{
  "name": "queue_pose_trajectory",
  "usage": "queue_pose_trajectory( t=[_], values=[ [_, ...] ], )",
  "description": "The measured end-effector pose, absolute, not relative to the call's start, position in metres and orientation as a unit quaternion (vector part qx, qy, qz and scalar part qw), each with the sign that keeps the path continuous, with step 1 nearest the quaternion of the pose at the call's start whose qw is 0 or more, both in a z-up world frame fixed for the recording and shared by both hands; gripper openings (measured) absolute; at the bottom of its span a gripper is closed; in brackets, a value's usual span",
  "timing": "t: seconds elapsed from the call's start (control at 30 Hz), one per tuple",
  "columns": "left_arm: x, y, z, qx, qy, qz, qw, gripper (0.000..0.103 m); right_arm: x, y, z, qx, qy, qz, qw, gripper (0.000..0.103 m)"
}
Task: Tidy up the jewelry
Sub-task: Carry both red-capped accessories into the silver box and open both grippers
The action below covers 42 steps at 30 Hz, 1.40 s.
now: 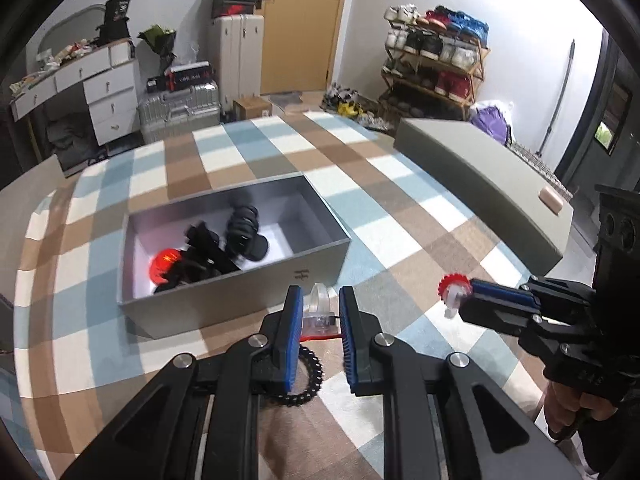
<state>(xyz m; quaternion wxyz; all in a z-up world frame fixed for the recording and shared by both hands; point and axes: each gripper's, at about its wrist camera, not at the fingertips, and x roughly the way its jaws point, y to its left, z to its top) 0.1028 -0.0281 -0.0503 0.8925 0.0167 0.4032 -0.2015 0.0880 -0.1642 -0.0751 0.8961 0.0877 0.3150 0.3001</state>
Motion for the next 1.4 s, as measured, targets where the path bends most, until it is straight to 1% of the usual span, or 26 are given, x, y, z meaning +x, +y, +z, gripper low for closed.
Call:
queue_pose_trajectory(
  t=[0.17, 0.53, 0.67, 0.93, 1.4],
  values=[
    [0.109, -0.007, -0.037, -0.002, 0.390, -0.182, 0.902, 0.013, 0.105, -0.145, -0.053, 0.071, 0.288, 0.314, 0.902, 0.013],
    [0.138, 0.042, -0.027, -0.057, 0.370, -0.146, 0.916, 0.013, 0.155, -0.097, -0.027, 0.044, 0.266, 0.346, 0.899, 0.013],
    [0.150, 0.048, -0.032, -0.067, 0.371, -0.148, 0.914, 0.013, 0.175, -0.085, -0.033, 0.043, 0.274, 0.345, 0.896, 0.013],
    [0.171, 0.058, -0.049, -0.089, 0.385, -0.149, 0.906, 0.013, 0.207, -0.076, -0.059, 0.058, 0.317, 0.329, 0.888, 0.014],
    [0.186, 0.062, -0.066, -0.098, 0.405, -0.150, 0.897, 0.013, 0.218, -0.062, -0.085, 0.033, 0.347, 0.322, 0.880, 0.014]
  ],
)
